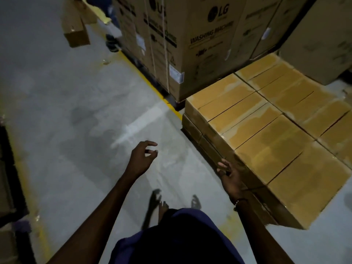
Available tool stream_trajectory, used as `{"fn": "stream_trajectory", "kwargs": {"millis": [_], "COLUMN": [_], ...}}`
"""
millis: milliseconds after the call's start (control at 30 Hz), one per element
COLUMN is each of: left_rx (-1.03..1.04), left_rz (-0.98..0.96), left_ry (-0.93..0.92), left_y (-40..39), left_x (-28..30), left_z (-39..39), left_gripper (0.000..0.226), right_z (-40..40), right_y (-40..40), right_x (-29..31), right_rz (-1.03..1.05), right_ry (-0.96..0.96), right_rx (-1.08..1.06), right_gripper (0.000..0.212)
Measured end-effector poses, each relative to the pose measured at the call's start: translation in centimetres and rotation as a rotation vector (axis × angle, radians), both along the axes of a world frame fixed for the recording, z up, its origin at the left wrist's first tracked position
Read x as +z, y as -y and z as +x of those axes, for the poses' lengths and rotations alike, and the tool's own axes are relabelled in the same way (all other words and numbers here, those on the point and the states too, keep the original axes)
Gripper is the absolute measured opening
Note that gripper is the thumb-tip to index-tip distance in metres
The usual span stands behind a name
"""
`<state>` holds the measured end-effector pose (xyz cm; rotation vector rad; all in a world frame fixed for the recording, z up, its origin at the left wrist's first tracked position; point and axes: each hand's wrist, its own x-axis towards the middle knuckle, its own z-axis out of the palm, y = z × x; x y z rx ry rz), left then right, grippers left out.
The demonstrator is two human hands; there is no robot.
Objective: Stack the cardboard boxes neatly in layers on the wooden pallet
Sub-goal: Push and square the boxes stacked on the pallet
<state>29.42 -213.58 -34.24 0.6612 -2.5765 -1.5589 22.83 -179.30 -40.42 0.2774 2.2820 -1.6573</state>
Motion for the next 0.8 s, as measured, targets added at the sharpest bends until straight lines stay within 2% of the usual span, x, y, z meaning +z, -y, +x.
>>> {"fn": "stream_trajectory", "kwargs": {"millis": [200, 400, 567, 667, 800], "left_rx": [-0.222, -0.591, -0.873, -0.985, -1.117], "left_rz": [-0.070, -0.160, -0.226, -0.291, -0.491], "left_ry": [0.018, 0.061, 0.046, 0.007, -0.079], "left_y": [6.9, 9.1, 8.8, 7.9, 6.2], "left_x": [-1.3, -5.7, -13.5, -19.6, -31.2], "left_z": [-9.1, -21.0, -30.5, -34.8, -40.3], "left_gripper": [0.019, 0.023, 0.026, 0.028, 0.041], "right_z": [-3.8, -8.4, -13.3, -16.3, -20.8], "right_y": [6.3, 10.5, 12.7, 13.8, 15.0], "right_x": [0.1, -2.9, -9.4, -14.2, -23.3], "right_rz": [0.127, 0.248, 0.436, 0.562, 0.707], "right_ry": [-0.102, -0.097, -0.038, -0.052, -0.180], "right_rx": [-0.053, -0.135, -0.156, -0.136, -0.090], "right_gripper": [0.040, 0.043, 0.047, 0.058, 0.059]}}
